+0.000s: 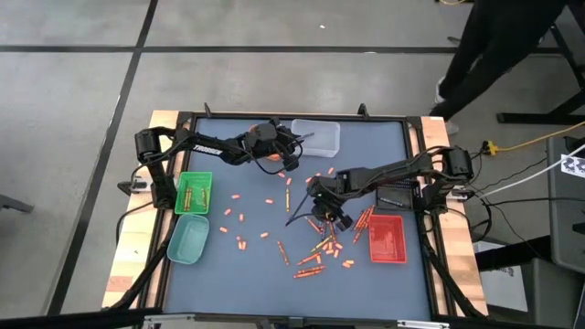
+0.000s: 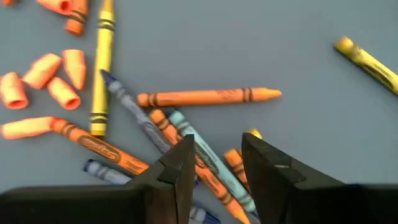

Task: Sort crayons
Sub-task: Put the light blue crayon into the black bin, then put the yellow crayon into the green bin

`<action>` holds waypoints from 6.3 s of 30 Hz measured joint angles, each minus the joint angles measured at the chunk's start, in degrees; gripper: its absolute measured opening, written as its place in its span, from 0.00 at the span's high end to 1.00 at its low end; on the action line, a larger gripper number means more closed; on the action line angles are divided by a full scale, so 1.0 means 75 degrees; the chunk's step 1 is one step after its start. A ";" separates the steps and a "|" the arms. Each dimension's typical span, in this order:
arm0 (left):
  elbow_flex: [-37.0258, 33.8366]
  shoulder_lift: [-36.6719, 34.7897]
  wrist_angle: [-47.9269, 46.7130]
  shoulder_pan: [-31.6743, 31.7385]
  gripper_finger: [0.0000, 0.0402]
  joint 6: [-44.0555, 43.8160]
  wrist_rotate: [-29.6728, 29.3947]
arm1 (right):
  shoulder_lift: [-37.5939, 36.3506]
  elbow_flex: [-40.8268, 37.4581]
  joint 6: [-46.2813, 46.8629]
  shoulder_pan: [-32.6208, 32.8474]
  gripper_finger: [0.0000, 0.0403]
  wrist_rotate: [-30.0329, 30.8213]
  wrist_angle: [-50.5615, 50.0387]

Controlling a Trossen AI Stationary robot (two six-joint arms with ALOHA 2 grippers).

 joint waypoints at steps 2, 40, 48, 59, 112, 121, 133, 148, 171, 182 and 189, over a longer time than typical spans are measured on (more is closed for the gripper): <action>0.0000 0.0000 0.0000 0.0000 0.82 -0.0003 0.0000 | 0.0000 0.0000 -0.0086 0.0000 0.67 -0.0004 0.0018; 0.0009 0.0000 -0.0049 -0.0003 0.82 -0.0005 -0.0006 | 0.0624 0.0017 -0.1468 0.0000 0.67 -0.0039 0.0192; 0.0009 0.0000 -0.0050 -0.0003 0.82 0.0000 -0.0006 | 0.0724 0.0026 -0.1494 -0.0003 0.73 -0.0087 0.0177; 0.0006 0.0000 -0.0050 -0.0003 0.82 0.0000 -0.0006 | 0.0739 0.0017 -0.1524 0.0000 0.97 -0.0073 0.0178; -0.0003 0.0000 -0.0351 -0.0009 0.82 -0.0006 0.0000 | -0.3525 -0.0234 0.2442 -0.0216 0.96 0.1261 -0.5497; -0.0003 0.0000 -0.0341 -0.0020 0.82 -0.0006 0.0000 | -0.5357 -0.1679 0.4919 -0.0230 0.96 0.3234 -0.4975; -0.0003 0.0000 -0.0333 -0.0020 0.82 -0.0072 0.0012 | -0.5855 -0.2209 0.6034 -0.0210 0.96 0.3426 -0.5250; -0.0003 0.0000 -0.0335 -0.0020 0.82 -0.0598 0.0032 | -0.5852 -0.2212 0.7368 -0.0210 0.96 0.3613 -0.6409; -0.0003 0.0000 -0.0335 -0.0808 0.82 -0.0601 0.1378 | -0.5852 -0.2212 0.7365 -0.0210 0.69 0.3680 -0.6382; 0.0010 0.0000 -0.1262 -0.1803 0.82 -0.2394 0.0830 | -0.5849 -0.2212 0.7364 -0.0210 0.70 0.3683 -0.6382; 0.0009 -0.0003 -0.2258 -0.2337 0.82 -0.3729 0.0769 | -0.5849 -0.2212 0.7362 -0.0210 0.70 0.3686 -0.6382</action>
